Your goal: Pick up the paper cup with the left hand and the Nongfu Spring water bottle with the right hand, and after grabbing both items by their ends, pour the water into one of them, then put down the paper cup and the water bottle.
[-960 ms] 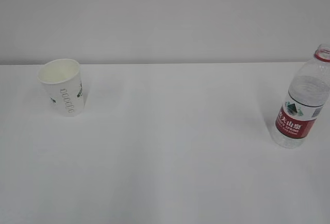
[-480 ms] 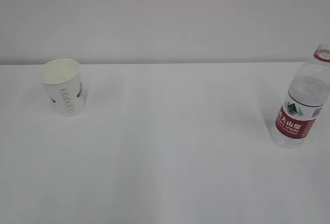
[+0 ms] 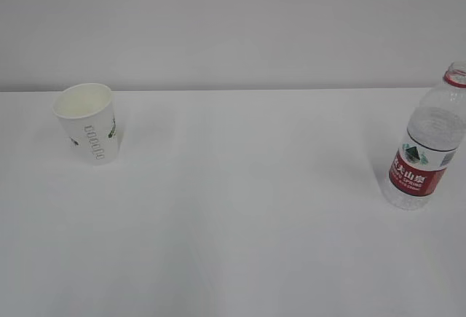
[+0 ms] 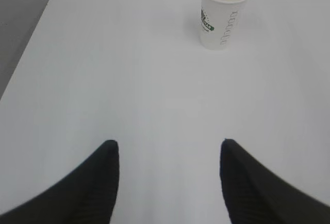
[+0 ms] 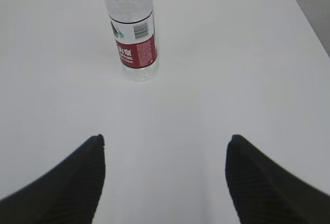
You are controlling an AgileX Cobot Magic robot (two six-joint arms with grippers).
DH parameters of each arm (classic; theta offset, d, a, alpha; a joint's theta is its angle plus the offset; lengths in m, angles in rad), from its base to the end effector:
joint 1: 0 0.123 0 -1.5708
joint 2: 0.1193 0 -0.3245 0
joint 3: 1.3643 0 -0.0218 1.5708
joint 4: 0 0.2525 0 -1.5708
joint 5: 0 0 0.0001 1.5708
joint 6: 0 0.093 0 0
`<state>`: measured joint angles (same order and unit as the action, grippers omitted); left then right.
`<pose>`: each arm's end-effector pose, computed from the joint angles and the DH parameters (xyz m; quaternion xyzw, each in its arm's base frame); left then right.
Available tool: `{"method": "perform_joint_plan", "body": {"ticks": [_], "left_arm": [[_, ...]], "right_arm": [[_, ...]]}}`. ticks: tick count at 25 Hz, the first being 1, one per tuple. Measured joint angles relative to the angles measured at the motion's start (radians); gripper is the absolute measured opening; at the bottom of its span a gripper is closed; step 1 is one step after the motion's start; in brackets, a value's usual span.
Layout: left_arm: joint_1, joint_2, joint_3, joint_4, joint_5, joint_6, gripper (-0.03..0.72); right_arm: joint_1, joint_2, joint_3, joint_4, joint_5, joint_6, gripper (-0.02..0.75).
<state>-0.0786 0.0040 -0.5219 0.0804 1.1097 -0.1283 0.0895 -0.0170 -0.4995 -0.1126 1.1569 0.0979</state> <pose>-0.0449 0.0102 0.2796 -0.0243 0.8602 -0.0126 0.5092 -0.0475 -0.0139 0.2689 0.0090 0.8719 -0.0103 0.4895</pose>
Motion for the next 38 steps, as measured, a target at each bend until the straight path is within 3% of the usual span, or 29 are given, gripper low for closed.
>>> {"method": "perform_joint_plan", "body": {"ticks": [28,38], "left_arm": [[0.000,0.002,0.000,0.000,-0.001,0.000,0.451],[0.000,0.079,-0.005,0.000,-0.029,0.000,0.451]], "right_arm": [[0.000,0.000,0.000,0.000,-0.002,0.000,0.548],[0.000,0.022,-0.019,0.001,-0.097,0.000,0.548]]}}
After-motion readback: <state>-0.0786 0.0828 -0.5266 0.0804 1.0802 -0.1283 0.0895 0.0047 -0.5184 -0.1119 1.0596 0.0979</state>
